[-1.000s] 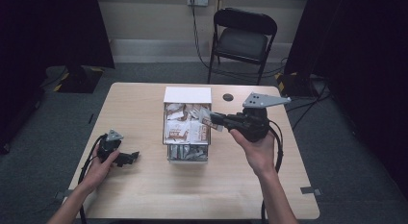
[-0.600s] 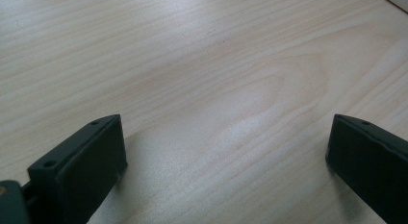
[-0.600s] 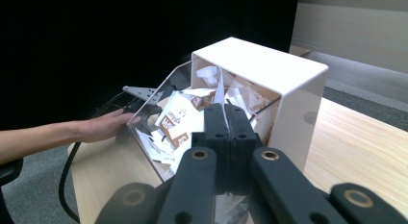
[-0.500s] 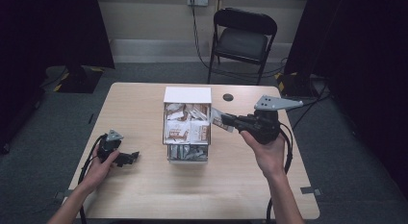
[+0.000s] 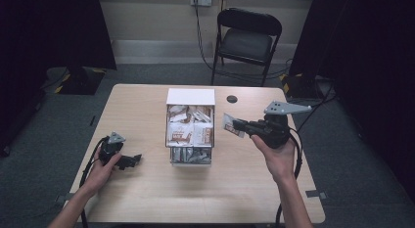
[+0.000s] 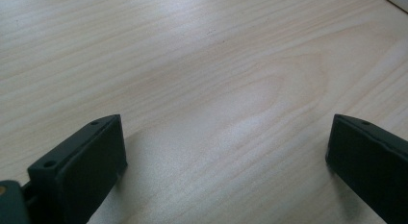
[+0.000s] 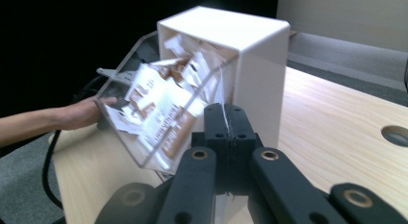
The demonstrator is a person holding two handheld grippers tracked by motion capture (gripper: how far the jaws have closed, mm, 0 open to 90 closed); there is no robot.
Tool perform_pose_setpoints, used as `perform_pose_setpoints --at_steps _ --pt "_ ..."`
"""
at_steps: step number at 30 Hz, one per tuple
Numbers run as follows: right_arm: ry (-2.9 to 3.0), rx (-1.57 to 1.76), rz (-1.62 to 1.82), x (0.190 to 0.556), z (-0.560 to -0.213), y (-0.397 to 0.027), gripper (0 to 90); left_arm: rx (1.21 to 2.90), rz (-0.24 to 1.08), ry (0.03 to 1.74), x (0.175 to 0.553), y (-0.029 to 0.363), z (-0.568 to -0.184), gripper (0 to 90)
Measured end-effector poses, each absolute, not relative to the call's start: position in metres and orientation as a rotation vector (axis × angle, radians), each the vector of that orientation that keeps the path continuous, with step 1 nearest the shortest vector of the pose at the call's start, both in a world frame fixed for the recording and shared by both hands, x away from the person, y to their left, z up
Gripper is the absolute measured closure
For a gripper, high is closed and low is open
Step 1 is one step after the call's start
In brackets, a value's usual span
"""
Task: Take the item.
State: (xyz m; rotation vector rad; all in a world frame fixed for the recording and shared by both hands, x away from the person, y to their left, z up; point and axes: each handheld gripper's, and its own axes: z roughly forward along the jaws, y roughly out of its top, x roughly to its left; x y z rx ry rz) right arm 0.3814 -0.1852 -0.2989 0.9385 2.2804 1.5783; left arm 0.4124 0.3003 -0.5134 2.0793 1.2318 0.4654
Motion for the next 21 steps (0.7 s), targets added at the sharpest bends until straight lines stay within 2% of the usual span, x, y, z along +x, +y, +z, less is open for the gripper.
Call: perform_pose_setpoints --at_steps 21 --pt "2.330 1.086 1.465 0.408 -0.349 -0.193 89.9 2.079 0.466 1.231 0.412 0.300 -0.513 0.0"
